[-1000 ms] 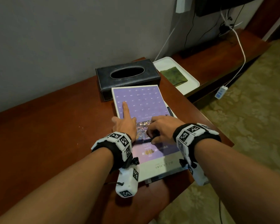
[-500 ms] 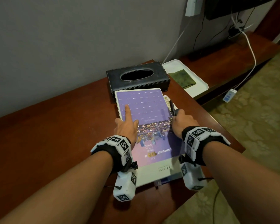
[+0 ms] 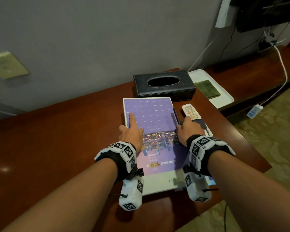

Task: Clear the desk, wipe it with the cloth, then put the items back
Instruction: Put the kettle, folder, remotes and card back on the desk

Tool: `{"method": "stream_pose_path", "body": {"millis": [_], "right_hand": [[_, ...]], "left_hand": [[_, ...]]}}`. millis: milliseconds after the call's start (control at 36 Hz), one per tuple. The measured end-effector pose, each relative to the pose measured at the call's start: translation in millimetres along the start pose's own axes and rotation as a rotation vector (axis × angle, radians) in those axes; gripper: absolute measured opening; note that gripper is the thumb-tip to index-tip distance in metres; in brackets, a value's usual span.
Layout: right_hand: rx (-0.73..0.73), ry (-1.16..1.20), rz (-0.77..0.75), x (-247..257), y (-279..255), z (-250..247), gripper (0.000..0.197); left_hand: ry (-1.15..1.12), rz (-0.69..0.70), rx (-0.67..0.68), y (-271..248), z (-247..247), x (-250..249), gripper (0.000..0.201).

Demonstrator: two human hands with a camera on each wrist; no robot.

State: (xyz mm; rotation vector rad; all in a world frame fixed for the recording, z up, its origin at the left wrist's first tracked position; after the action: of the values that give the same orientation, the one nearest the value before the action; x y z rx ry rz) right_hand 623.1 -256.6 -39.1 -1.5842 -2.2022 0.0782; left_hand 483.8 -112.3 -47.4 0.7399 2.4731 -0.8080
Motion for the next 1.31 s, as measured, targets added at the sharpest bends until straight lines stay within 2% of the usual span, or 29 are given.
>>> {"method": "stream_pose_path", "body": {"millis": [194,528,667,1000,1222,1305], "right_hand": [[0.011,0.005,-0.064,70,-41,15,0.028],[0.115,0.039,-0.207,228,-143,84,0.024],[0.151,0.034,-0.268,278,-180,123,0.024],[0.3,-0.007,-0.392,353,-241,199,0.023],[0.436,-0.11,-0.475,365,-271,234,0.018],[0.482,-0.163,-0.508,371,-281,243,0.023]], "left_hand": [[-0.033,-0.073,-0.1,-22,-63,60,0.067],[0.039,-0.199,-0.173,-73,-178,226,0.067],[0.055,-0.261,-0.175,-92,-210,292,0.067],[-0.038,-0.423,-0.169,-121,-235,411,0.069],[-0.046,-0.473,-0.167,-140,-230,457,0.07],[-0.053,-0.514,-0.153,-148,-229,471,0.07]]}}
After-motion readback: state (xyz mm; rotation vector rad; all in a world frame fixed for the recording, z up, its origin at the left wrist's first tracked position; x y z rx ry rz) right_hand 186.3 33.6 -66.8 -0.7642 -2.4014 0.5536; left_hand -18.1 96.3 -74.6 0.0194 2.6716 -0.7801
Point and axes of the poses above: each hand's wrist, its own y-axis towards the middle knuckle, its own z-axis out of the palm, x = y × z, the point moved 6 cm from there along y, towards the middle knuckle, and after that the axes turned 4 degrees about -x, right-handed, at the moved point
